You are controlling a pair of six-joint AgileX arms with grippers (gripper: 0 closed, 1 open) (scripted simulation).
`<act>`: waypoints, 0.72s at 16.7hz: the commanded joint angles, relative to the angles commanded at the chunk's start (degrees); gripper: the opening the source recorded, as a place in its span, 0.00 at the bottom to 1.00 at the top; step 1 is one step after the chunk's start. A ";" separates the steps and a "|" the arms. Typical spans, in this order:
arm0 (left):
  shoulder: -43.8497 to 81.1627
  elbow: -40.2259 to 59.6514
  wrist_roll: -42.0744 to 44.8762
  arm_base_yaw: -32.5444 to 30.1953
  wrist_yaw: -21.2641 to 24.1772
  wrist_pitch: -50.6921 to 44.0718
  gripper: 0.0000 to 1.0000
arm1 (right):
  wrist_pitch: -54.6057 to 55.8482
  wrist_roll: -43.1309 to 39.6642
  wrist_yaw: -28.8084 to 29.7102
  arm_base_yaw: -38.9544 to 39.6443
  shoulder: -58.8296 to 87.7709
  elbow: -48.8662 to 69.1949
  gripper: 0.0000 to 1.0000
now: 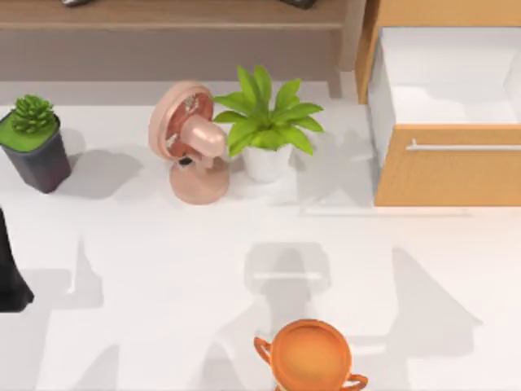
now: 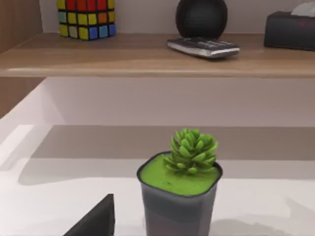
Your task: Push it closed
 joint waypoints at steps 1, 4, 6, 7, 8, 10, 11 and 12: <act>0.00 0.00 0.00 0.00 0.00 0.00 1.00 | 0.00 0.00 0.00 0.00 0.00 0.00 1.00; 0.00 0.00 0.00 0.00 0.00 0.00 1.00 | 0.35 -0.50 0.33 0.56 0.02 -0.52 1.00; 0.00 0.00 0.00 0.00 0.00 0.00 1.00 | 2.73 -3.08 1.50 2.26 1.33 -1.91 1.00; 0.00 0.00 0.00 0.00 0.00 0.00 1.00 | 4.60 -5.12 2.41 3.55 2.40 -2.96 1.00; 0.00 0.00 0.00 0.00 0.00 0.00 1.00 | 6.86 -7.61 3.51 5.09 3.73 -4.21 1.00; 0.00 0.00 0.00 0.00 0.00 0.00 1.00 | 12.46 -13.77 6.19 8.74 7.16 -7.12 1.00; 0.00 0.00 0.00 0.00 0.00 0.00 1.00 | 15.70 -17.34 7.74 10.78 9.20 -8.71 1.00; 0.00 0.00 0.00 0.00 0.00 0.00 1.00 | 19.20 -21.17 9.39 12.91 11.44 -10.35 1.00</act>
